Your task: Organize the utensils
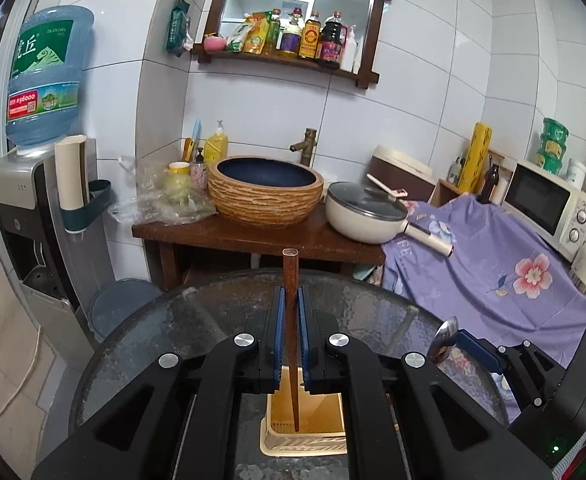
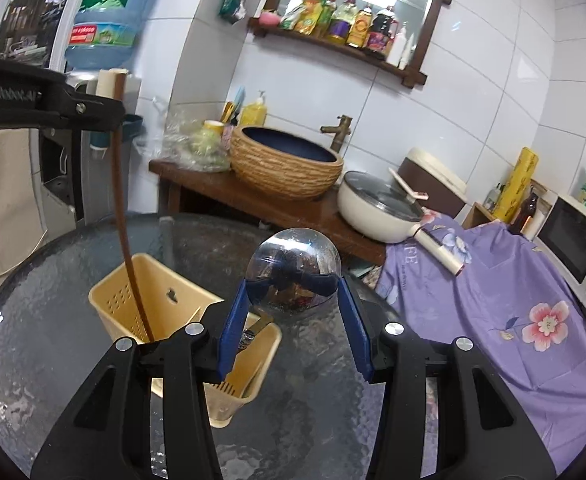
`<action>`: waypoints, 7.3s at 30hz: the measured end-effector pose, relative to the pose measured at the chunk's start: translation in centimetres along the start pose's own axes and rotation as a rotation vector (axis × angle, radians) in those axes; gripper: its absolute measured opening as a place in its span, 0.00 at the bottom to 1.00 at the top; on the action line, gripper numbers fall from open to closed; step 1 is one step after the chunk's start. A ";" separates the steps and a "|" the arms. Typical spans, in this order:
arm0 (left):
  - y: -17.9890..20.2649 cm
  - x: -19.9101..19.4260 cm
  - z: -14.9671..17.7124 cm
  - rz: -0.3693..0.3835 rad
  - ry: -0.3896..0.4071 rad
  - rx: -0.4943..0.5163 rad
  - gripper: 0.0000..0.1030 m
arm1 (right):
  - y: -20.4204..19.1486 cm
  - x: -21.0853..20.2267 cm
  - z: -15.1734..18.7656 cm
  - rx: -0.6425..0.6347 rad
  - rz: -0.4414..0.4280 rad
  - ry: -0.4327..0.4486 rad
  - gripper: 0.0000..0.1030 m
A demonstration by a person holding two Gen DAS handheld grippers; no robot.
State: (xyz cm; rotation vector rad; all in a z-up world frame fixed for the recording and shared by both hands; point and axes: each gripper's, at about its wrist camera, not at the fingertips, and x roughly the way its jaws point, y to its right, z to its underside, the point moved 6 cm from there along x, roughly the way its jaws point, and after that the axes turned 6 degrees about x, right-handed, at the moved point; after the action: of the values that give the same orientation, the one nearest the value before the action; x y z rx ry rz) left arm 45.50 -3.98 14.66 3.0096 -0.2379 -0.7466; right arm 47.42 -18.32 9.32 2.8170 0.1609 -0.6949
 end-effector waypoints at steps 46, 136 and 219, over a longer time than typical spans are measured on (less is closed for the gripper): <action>-2.7 -5.9 13.4 -0.053 -0.101 0.044 0.90 | -1.9 -7.3 11.5 0.149 -0.126 -0.048 0.70; -1.7 3.3 26.2 0.040 -0.526 0.046 0.16 | -13.6 -5.1 23.2 -0.045 -0.578 -0.402 0.37; -2.0 4.0 26.0 -0.052 -0.567 0.155 0.07 | -14.1 -4.5 22.5 -0.002 -0.563 -0.407 0.37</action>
State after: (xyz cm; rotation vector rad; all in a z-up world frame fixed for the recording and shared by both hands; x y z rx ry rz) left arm 37.11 -2.45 -10.34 2.8669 -0.2369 -1.6459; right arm 31.14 -10.60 -10.72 2.5551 0.8915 -1.3582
